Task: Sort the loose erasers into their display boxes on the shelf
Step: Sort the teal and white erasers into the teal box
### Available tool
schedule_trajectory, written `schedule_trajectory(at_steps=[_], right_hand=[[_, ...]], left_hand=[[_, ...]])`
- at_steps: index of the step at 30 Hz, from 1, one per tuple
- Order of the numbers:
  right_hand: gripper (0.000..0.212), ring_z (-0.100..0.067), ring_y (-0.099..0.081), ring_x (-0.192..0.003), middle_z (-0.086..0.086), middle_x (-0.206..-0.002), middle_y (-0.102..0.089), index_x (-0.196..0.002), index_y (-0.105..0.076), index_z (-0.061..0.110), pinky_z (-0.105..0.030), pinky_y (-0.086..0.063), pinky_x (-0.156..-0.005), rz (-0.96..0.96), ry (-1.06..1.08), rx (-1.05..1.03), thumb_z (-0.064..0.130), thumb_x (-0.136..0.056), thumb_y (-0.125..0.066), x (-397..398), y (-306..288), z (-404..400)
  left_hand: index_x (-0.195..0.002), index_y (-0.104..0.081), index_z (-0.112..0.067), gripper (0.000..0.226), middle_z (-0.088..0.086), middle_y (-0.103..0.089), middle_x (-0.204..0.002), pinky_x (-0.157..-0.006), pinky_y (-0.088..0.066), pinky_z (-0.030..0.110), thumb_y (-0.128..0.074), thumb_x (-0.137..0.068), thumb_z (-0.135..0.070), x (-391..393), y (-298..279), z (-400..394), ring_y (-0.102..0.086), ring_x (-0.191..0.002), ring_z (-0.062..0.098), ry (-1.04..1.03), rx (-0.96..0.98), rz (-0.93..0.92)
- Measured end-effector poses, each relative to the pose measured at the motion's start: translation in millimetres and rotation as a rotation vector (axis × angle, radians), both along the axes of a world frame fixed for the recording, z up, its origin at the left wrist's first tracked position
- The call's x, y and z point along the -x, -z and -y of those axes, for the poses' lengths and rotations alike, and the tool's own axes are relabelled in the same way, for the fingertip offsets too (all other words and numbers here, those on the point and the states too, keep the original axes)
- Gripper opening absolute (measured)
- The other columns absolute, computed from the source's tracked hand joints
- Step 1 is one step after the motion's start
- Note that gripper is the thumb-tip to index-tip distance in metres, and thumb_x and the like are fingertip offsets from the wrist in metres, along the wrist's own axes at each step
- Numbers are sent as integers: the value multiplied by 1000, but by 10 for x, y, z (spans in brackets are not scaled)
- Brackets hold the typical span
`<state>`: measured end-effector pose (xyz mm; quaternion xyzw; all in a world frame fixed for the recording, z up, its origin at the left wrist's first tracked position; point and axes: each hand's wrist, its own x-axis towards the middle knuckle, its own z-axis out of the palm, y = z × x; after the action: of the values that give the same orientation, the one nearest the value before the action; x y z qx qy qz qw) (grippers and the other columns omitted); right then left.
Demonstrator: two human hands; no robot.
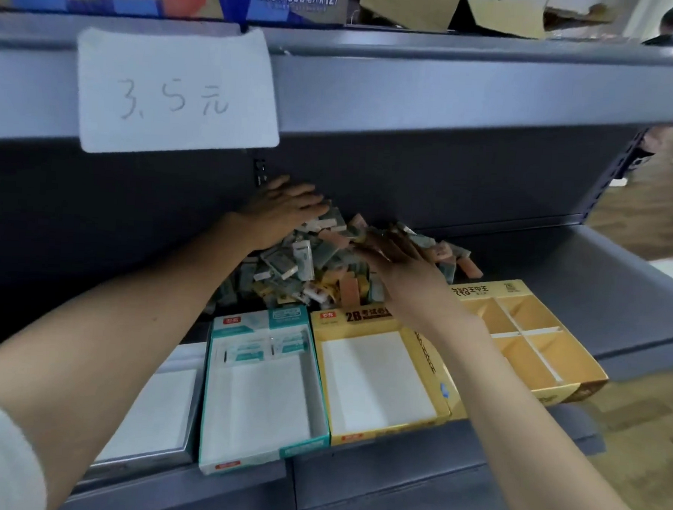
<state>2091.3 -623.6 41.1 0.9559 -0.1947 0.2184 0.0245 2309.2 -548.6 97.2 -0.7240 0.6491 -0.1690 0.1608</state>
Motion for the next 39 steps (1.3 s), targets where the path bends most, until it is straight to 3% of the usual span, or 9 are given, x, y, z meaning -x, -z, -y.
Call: schedule_trajectory(at_steps=[4, 9, 14, 19, 26, 29, 31, 33, 39], right_hand=[[73, -23, -13, -144, 2, -157, -19, -145, -32, 30, -40, -9, -116, -67, -14, 25, -8, -83, -44, -47, -118, 81], [73, -22, -7, -145, 1, -157, -12, -148, -21, 31, -38, -5, -117, -167, -59, 92, -3, -88, -46, -273, -236, 267], [75, -28, -13, -143, -7, -157, -16, -150, -19, 22, -42, -8, -116, -187, -133, 181, 0, -86, -52, -586, -179, 473], [78, -28, -5, -145, -8, -159, -3, -151, -11, 21, -45, -7, -116, -280, -136, 312, 13, -87, -55, -817, -230, 549], [76, -29, -53, -120, -8, -137, -52, -129, -58, 21, -44, -46, -94, -347, -150, 555, 28, -58, -83, -1019, -304, 682], [49, -27, -60, -111, -6, -126, -61, -120, -65, 22, -41, -51, -88, -388, -192, 594, 40, -74, -62, -1040, -291, 670], [52, -26, -62, -106, -5, -118, -66, -114, -69, 22, -38, -53, -82, -405, -172, 567, 41, -79, -35, -1013, -246, 665], [54, -26, -57, -105, -6, -115, -66, -114, -68, 22, -37, -53, -79, -374, -167, 565, 42, -80, -31, -970, -188, 693], [27, -30, -63, -66, -13, -85, -65, -90, -72, 12, -29, -51, -46, -232, -183, 507, 21, -65, -66, -869, -246, 582]], left_hand=[[-145, -29, -26, 55, -4, -26, -153, -112, -4, 32, -35, -95, -6, -6, 68, 53, -22, -140, 16, 14, 48, 14], [-129, -52, -21, 40, 0, -58, -124, -94, -16, 31, -48, -89, -14, -83, 114, -34, -50, -113, 23, 43, 228, 100], [-90, -68, -9, 30, 7, -68, -83, -76, -27, 34, -78, -64, -19, -101, 151, -275, -63, -80, 26, 67, 348, 242], [-84, -68, -9, 28, 6, -70, -85, -75, -36, 33, -81, -60, -14, -94, 194, -460, -65, -75, 25, 27, 382, 231], [-79, -67, -10, 32, 4, -66, -76, -70, -30, 31, -81, -62, -34, -79, 222, -712, -62, -69, 24, -14, 407, 244], [-78, -66, -10, 36, 3, -65, -75, -69, -30, 32, -80, -63, -40, -91, 270, -763, -61, -71, 24, -29, 415, 243], [-79, -67, -11, 35, 3, -65, -75, -68, -29, 32, -80, -64, -40, -90, 298, -775, -61, -71, 24, -35, 421, 240], [-79, -67, -11, 35, 3, -66, -76, -68, -29, 32, -79, -65, -40, -80, 322, -779, -61, -72, 23, -40, 419, 231], [-81, -67, -11, 34, 3, -66, -78, -68, -29, 32, -75, -69, -41, -75, 363, -755, -61, -72, 23, -12, 458, 203]])
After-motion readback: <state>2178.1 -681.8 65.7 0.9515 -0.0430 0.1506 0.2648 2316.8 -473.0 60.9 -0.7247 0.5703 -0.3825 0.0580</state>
